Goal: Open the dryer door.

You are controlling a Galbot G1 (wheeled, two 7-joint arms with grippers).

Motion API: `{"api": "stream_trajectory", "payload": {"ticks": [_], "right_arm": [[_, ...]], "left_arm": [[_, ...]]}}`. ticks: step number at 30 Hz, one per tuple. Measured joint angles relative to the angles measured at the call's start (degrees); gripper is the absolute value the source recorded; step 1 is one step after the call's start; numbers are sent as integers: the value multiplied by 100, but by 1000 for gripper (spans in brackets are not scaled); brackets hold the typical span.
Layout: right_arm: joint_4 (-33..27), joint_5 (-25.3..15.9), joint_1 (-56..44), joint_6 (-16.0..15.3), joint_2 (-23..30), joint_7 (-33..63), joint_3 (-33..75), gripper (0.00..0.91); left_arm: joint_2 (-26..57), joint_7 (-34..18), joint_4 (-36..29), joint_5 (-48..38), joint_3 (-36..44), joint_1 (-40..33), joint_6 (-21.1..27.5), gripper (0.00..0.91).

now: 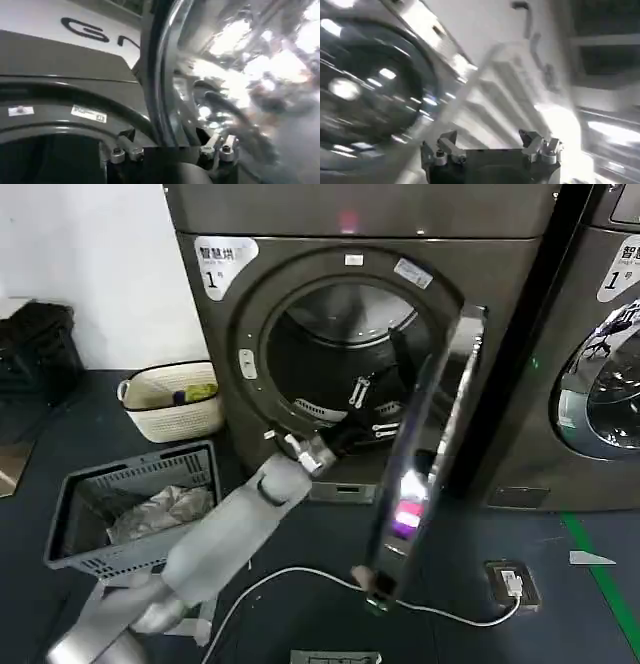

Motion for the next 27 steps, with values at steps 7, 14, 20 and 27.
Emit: {"api": "stream_trajectory", "payload": {"ticks": [7, 14, 20, 27], "right_arm": [[78, -79, 159, -147, 313, 614, 544, 907], [-214, -140, 153, -366, 335, 1212, 1118, 907], [-637, -390, 114, -367, 349, 1578, 1557, 907], [-797, -374, 130, -288, 431, 1714, 1682, 907]], "left_arm": [[-529, 23, 464, -10, 493, -401, -12, 907], [-1023, 23, 1012, -18, 858, -695, 50, 907], [-1319, 23, 1377, -32, 1112, -963, 78, 907], [-1567, 44, 1686, -47, 1254, -1152, 98, 907]]}}
